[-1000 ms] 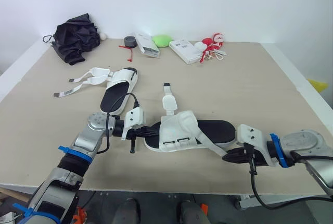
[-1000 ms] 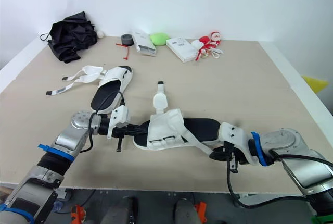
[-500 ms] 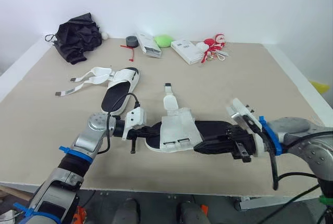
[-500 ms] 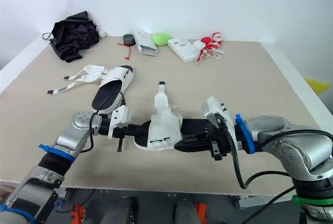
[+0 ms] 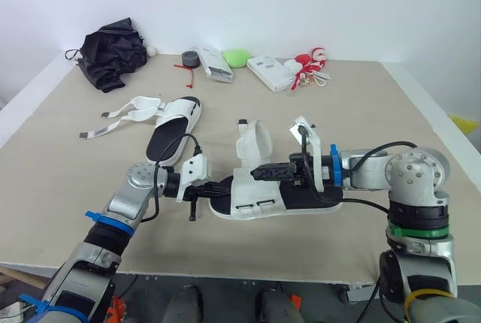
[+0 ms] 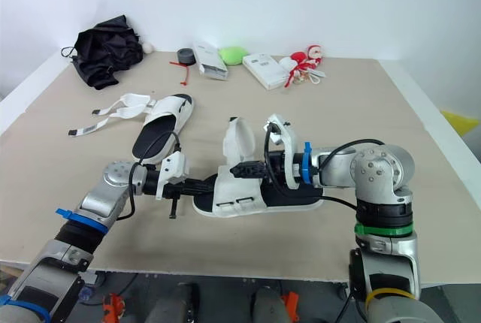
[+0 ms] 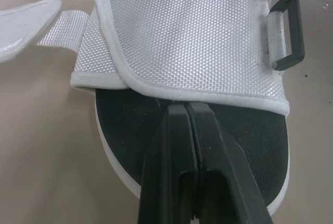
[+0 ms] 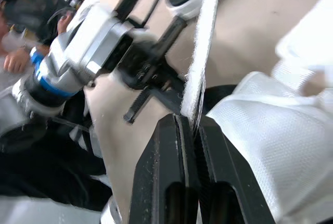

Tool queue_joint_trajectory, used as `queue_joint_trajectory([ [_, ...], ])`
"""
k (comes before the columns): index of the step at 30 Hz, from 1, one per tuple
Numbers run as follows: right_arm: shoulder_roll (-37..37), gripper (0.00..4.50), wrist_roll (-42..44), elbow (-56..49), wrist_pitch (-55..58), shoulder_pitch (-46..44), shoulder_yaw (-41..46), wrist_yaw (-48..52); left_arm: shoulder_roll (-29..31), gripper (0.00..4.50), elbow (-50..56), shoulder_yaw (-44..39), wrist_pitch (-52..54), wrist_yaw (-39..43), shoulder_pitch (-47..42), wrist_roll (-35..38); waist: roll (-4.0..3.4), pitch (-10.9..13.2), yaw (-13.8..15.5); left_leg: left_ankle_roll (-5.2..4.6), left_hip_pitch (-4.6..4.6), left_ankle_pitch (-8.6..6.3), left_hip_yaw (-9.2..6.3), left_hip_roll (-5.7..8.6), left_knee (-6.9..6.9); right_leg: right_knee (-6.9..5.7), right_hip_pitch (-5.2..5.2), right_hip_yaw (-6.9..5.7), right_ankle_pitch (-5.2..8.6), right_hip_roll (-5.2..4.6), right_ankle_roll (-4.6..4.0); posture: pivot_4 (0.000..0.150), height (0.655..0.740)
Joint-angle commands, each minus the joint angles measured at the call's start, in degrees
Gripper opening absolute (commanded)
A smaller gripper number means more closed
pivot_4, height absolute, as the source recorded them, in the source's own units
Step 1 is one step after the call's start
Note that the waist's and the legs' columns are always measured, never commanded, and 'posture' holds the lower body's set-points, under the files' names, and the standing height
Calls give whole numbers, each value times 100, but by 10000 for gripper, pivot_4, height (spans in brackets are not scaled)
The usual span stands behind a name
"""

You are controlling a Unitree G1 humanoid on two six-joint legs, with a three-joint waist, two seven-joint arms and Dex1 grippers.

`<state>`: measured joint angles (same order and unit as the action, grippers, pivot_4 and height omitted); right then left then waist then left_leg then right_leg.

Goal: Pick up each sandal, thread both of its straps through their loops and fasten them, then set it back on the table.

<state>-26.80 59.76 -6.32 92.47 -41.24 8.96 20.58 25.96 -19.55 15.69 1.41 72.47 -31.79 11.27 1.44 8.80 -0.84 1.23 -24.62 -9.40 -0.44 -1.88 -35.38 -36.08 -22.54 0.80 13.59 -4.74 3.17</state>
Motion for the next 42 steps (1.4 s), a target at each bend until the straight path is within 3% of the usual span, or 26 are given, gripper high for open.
queue_joint_trajectory([
  [1,-233,753,725,-66,3,119,-20,-422,80,0,-471,284,236,-142,210,-480,0,0,0,0,0,0,-1,0,0,0,0,0,0,0,0,1500,7380],
  [8,-602,753,2172,-235,3,536,-140,-1076,84,0,-463,288,230,-137,234,-481,-2,1,-5,-1,-3,1,-1,-2,0,1,-1,0,1,-1,0,1500,7380],
  [20,-939,753,3664,-178,-487,804,-573,-2313,75,0,-480,299,201,-136,237,-495,-1,1,-6,-2,-6,0,-2,-3,0,5,-4,0,2,-2,2,1500,7380],
  [27,-1350,753,3805,-442,-723,1009,-881,-2342,78,0,-515,294,177,-138,225,-503,0,1,-4,-2,-13,-1,1,-3,0,9,-32,1,3,-5,2,1500,7380],
  [42,-1713,753,3277,-936,-1026,1312,-1285,-1725,73,0,-461,298,199,-165,266,-497,3,-2,-2,-9,-22,-6,1,-4,3,27,-35,-3,5,-10,4,1500,7380],
])
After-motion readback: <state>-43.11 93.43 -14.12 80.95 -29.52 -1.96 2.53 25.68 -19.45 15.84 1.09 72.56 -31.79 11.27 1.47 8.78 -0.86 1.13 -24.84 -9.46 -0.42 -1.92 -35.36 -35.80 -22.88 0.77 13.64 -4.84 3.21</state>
